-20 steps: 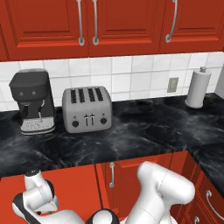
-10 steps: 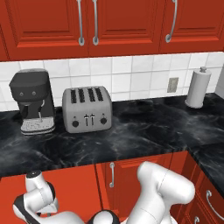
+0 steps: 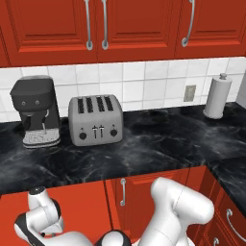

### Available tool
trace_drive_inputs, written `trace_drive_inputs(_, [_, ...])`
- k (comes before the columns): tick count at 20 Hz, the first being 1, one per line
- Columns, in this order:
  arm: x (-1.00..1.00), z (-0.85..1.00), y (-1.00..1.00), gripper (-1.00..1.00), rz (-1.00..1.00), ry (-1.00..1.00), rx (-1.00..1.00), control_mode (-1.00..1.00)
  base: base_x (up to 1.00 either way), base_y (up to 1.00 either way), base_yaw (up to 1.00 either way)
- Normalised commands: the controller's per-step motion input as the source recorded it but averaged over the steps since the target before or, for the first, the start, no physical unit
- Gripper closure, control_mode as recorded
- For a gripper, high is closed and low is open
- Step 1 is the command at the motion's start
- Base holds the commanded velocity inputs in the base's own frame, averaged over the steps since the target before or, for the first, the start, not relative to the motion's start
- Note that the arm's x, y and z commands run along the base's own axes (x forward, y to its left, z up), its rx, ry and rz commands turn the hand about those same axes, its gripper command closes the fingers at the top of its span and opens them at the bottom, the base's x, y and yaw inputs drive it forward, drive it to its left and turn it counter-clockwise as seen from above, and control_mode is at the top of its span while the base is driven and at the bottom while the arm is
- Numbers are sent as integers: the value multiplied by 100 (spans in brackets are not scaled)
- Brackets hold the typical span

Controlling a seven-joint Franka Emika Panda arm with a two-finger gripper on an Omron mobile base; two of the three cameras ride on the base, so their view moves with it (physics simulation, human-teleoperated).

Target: Take the pizza cutter from the drawer on the left and place it on the dining counter for cutting.

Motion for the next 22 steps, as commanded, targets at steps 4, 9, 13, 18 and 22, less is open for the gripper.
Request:
trace_drive_inputs(4, [4,0,26,-100,0,0,0,-100,0,0,0])
trace_drive_inputs(9, [9,-5,23,-100,-1,0,0,-100,0,0,0])
trace_drive_inputs(13, [1,-12,0,-100,0,0,0,-100,0,0,0])
trace_drive_inputs(18, [-4,-20,0,-100,0,0,0,-100,0,0,0])
trace_drive_inputs(22, [-10,-20,0,-100,-2,0,0,-100,0,0,0])
